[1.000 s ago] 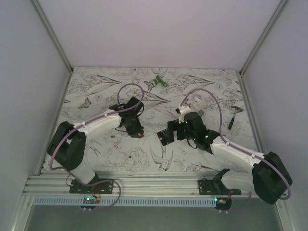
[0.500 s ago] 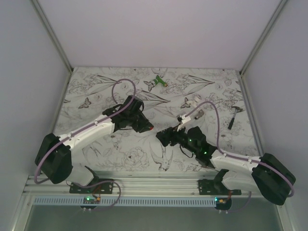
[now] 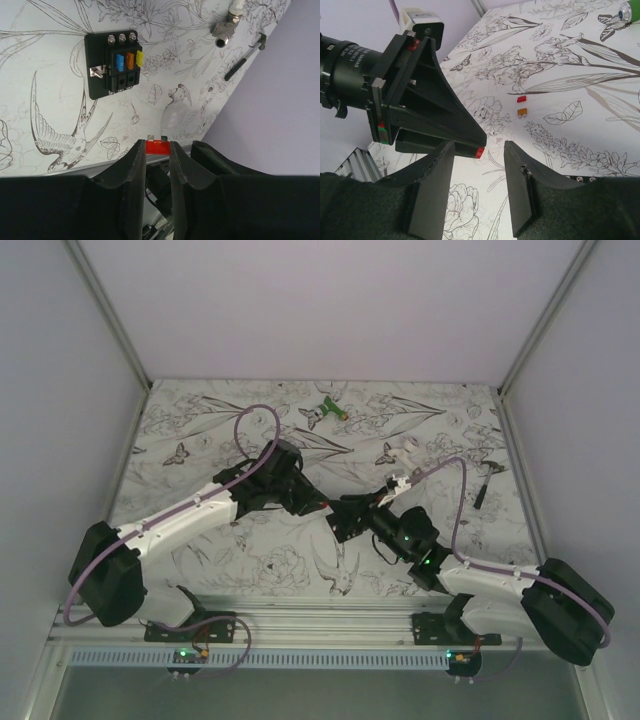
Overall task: Snap on the fuse box
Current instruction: Pick up the fuse from the center of the board.
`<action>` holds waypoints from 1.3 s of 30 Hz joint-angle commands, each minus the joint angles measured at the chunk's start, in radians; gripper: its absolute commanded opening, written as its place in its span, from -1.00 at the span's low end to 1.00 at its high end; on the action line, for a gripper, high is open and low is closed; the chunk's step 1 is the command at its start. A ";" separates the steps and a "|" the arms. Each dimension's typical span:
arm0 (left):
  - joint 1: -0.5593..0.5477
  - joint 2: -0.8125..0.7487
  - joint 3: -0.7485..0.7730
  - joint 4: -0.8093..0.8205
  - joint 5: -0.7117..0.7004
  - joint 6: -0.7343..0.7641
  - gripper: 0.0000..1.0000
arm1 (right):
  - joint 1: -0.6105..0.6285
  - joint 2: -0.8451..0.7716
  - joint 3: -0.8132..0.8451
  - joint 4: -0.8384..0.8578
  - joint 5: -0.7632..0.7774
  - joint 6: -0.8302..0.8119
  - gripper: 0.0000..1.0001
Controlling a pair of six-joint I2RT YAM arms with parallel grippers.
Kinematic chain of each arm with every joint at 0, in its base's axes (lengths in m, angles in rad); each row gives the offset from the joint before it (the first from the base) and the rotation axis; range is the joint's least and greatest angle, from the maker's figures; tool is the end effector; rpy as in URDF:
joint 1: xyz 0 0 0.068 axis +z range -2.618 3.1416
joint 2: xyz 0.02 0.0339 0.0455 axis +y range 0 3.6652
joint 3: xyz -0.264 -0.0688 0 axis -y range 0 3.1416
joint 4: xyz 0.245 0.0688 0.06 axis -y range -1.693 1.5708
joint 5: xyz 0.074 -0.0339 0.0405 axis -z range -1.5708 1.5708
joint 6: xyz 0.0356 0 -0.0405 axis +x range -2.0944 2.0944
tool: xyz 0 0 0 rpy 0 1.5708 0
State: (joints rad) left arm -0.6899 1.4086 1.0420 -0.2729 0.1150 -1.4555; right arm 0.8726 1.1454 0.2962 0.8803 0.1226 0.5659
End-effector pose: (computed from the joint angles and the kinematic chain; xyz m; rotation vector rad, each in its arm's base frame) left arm 0.2406 -0.2039 0.2770 -0.8792 2.3798 -1.1892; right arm 0.1494 0.1713 0.2131 -0.1472 1.6292 1.0342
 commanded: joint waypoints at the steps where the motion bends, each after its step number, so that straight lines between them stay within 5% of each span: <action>1: -0.014 -0.027 0.009 0.024 0.014 -0.043 -0.68 | 0.010 0.009 -0.012 0.097 0.053 0.030 -0.04; 39: -0.049 -0.015 0.015 0.075 0.032 -0.094 -0.65 | 0.025 0.126 0.016 0.237 0.064 0.047 -0.46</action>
State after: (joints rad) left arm -0.7139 1.3922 1.0424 -0.2134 0.1108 -1.5295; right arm 0.8875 1.2617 0.2714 1.0363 0.1497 0.6079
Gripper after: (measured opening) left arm 0.245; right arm 0.296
